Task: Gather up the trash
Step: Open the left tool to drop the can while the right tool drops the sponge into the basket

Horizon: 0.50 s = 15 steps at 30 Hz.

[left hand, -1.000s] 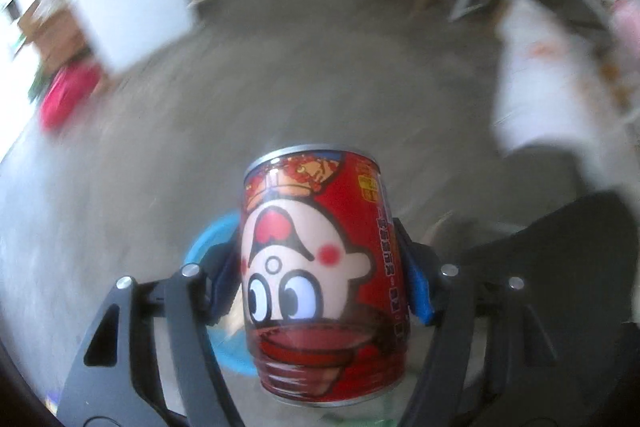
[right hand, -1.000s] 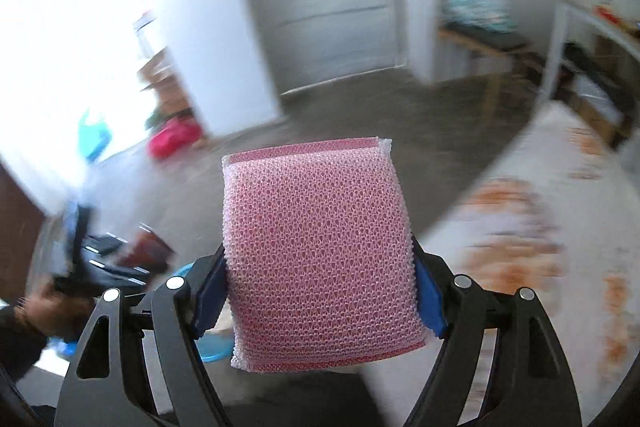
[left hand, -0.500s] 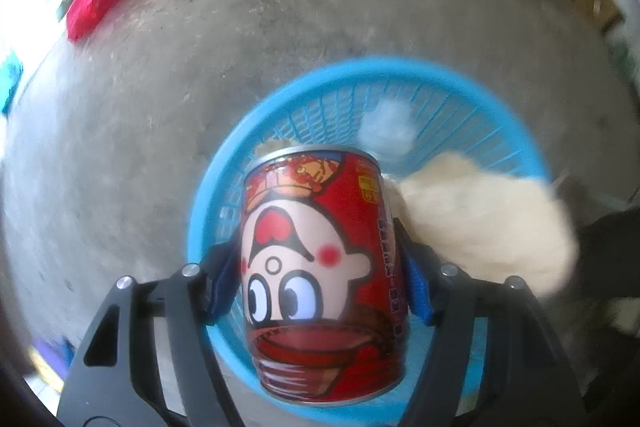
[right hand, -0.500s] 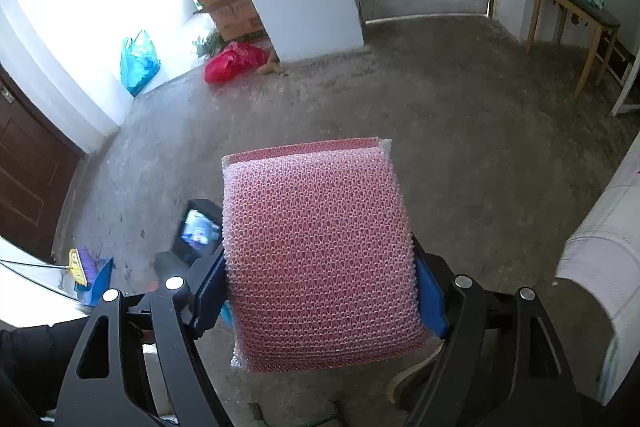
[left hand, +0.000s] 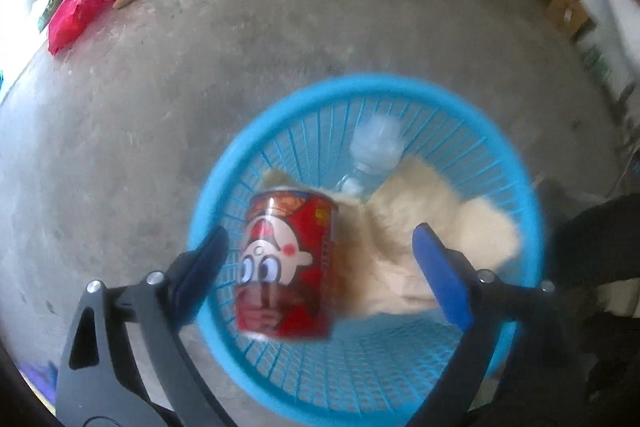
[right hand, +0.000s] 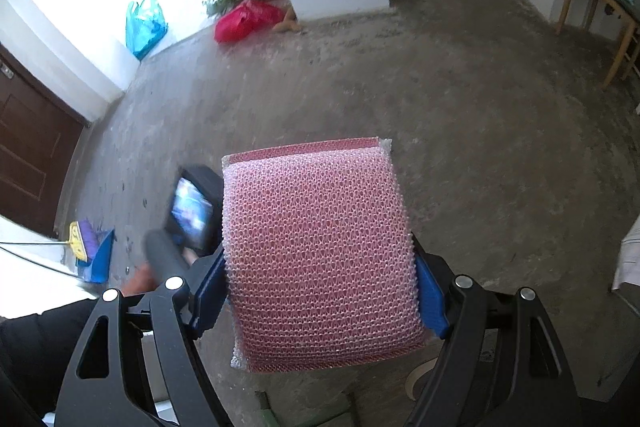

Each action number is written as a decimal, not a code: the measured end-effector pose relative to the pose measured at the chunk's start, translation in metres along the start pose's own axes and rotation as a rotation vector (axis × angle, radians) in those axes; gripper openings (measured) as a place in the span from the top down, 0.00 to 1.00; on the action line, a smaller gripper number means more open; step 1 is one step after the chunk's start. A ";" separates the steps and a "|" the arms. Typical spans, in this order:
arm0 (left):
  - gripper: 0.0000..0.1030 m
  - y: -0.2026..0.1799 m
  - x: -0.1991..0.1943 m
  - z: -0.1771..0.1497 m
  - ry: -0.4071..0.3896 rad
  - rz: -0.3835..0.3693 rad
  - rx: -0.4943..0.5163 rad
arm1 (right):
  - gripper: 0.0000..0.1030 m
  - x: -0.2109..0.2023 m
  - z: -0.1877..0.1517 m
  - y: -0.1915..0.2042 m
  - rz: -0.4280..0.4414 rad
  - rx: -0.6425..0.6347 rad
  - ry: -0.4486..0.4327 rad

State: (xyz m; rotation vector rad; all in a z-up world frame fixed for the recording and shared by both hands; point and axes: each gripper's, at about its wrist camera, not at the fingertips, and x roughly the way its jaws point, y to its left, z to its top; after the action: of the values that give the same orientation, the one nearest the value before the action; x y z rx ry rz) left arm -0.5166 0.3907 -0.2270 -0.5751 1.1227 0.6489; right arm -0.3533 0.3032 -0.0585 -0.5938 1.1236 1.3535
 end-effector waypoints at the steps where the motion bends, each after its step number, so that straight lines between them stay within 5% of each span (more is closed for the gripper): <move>1: 0.14 0.002 -0.011 -0.001 -0.020 0.006 -0.002 | 0.26 0.006 -0.001 0.002 -0.005 -0.002 0.010; 15: 0.14 0.096 -0.068 -0.026 -0.164 0.031 -0.278 | 0.25 0.108 -0.023 0.052 -0.092 -0.157 0.192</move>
State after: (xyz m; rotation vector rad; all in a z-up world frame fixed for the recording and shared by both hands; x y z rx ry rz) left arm -0.6218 0.4256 -0.1806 -0.7284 0.8948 0.8718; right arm -0.4252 0.3415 -0.1488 -0.8956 1.1347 1.3337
